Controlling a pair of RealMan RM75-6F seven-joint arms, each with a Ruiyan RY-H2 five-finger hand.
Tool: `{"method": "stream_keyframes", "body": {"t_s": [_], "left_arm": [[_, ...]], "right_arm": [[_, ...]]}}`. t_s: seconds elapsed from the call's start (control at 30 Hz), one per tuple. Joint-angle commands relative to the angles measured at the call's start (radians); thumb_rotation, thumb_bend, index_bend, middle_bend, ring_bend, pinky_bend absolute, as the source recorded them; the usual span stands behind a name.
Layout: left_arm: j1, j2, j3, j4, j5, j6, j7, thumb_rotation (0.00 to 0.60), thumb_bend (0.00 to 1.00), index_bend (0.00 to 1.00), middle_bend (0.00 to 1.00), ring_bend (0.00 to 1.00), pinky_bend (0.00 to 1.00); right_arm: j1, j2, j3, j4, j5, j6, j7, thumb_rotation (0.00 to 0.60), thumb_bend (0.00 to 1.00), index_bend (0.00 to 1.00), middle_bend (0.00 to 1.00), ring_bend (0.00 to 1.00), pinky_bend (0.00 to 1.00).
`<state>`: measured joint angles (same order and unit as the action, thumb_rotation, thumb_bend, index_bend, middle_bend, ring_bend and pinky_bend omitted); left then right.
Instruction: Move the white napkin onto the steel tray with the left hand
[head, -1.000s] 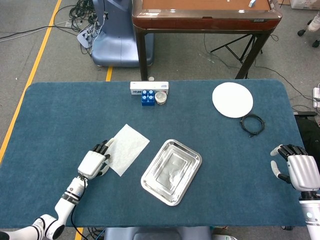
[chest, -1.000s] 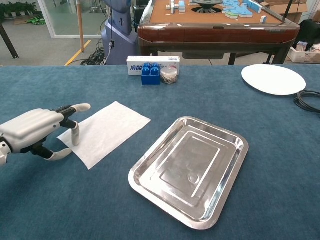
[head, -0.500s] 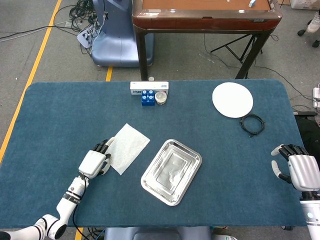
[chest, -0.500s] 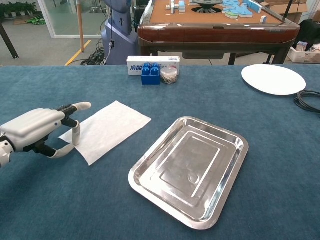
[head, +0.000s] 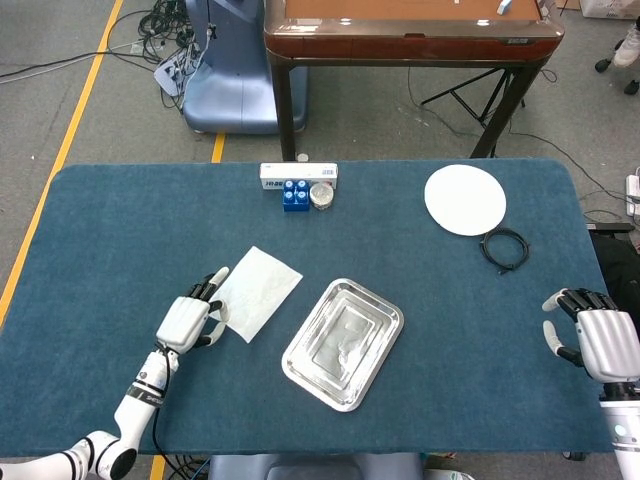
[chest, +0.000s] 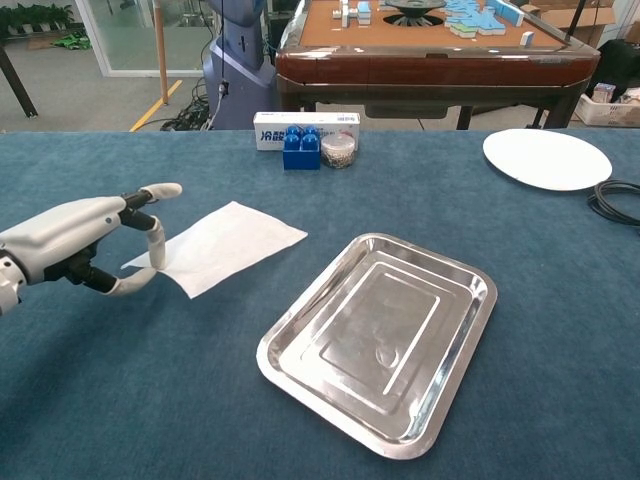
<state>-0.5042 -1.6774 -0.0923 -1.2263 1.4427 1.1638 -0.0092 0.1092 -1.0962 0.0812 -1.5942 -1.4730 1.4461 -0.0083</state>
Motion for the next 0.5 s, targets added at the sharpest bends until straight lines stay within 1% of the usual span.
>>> {"method": "stream_keyframes", "body": {"t_s": [0.03,0.27,0.5], "left_arm": [[0.002,0.038,-0.024,-0.101,-0.034,-0.002,0.049,0.600,0.50,0.61,0.00,0.00,0.15],[-0.004,0.063,-0.032,-0.239,-0.043,0.005,0.120,0.600,0.49,0.61,0.00,0.00,0.15],[-0.002,0.066,-0.005,-0.322,-0.015,0.021,0.193,0.600,0.49,0.61,0.00,0.00,0.15]], "right_arm": [[0.000,-0.001,0.000,0.001,0.001,-0.001,-0.001,0.600,0.43,0.45,0.40,0.29,0.28],[0.000,0.000,0.000,-0.001,0.001,-0.001,-0.001,0.600,0.43,0.45,0.40,0.29,0.29],[-0.002,0.003,0.002,-0.001,0.000,0.005,0.006,0.600,0.43,0.45,0.40,0.29,0.29]]}}
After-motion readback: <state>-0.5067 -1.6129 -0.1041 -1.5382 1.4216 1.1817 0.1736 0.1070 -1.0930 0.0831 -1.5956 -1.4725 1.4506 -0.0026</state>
